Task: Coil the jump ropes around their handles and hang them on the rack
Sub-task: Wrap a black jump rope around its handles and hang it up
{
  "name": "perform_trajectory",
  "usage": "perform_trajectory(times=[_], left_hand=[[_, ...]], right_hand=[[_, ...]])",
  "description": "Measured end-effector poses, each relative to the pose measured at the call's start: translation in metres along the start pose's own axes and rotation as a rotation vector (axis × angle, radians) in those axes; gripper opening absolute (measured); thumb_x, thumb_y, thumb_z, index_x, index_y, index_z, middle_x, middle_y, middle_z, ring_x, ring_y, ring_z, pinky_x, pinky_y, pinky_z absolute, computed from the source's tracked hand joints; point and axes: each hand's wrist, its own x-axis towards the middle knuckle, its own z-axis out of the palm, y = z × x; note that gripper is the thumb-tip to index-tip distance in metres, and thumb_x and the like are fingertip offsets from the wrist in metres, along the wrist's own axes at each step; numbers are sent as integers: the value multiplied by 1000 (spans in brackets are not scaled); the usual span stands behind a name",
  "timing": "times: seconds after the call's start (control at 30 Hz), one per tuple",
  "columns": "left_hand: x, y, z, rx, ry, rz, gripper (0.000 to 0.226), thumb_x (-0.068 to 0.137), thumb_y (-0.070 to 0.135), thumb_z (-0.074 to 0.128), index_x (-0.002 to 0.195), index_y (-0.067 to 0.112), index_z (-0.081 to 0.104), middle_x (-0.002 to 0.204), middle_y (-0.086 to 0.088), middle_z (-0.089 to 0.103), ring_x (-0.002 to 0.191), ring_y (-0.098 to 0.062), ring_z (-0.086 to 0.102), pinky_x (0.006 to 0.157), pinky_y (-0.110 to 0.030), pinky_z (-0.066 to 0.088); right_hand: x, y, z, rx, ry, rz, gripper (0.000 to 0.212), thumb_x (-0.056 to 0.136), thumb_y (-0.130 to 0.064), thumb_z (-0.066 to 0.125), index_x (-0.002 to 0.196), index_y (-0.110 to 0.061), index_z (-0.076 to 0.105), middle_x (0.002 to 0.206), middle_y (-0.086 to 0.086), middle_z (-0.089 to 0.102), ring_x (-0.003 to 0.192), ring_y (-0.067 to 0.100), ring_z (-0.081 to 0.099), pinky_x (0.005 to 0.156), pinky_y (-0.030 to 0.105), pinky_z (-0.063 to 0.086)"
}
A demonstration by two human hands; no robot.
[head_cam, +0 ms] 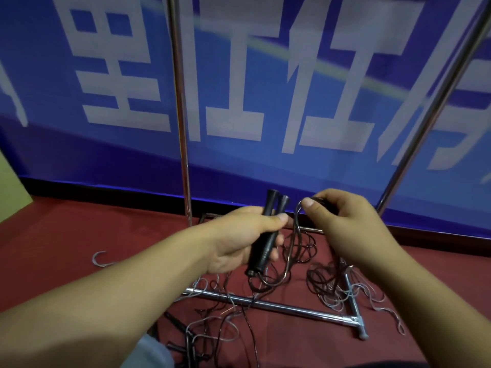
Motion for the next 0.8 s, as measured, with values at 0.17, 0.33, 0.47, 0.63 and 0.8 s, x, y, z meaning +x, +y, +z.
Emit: perform_trajectory(times=[0.17,0.33,0.47,0.63,0.8], left_hand=[[-2,-3,4,-82,-118,-68,16,106,19,46,118,17,56,77,-6,61,73,-25,69,75,-49,59],[-2,-5,0,58,-148,-72,11,106,16,47,103,15,57,77,-6,63,72,-23,67,65,-40,60],[-3,-9,0,220,-206,-93,14,105,15,48,94,9,55,73,-4,64,70,-20,67,57,-30,58],[-9,0,-3,203,-210,-62,19,101,21,55,88,8,61,78,-9,72,68,-19,69,64,-26,56],[-5,2,-8,202,-129,11,17,90,33,70,87,17,67,76,1,62,68,-10,54,63,-22,44]], right_hand=[[4,0,3,165,-83,80,10,91,-25,70,84,-21,75,80,4,74,62,17,61,61,34,48],[2,0,7,249,-123,85,28,90,-53,63,98,-31,76,94,-9,76,84,-4,67,77,29,48],[-5,-4,10,48,-291,7,51,90,-64,51,87,-19,74,76,8,70,68,10,60,74,44,52],[0,-2,9,201,-255,-3,52,91,-56,54,86,-7,71,52,-1,44,47,8,37,47,28,32],[2,0,6,423,-244,49,48,92,-55,53,90,-12,76,68,5,69,56,13,56,58,27,48]])
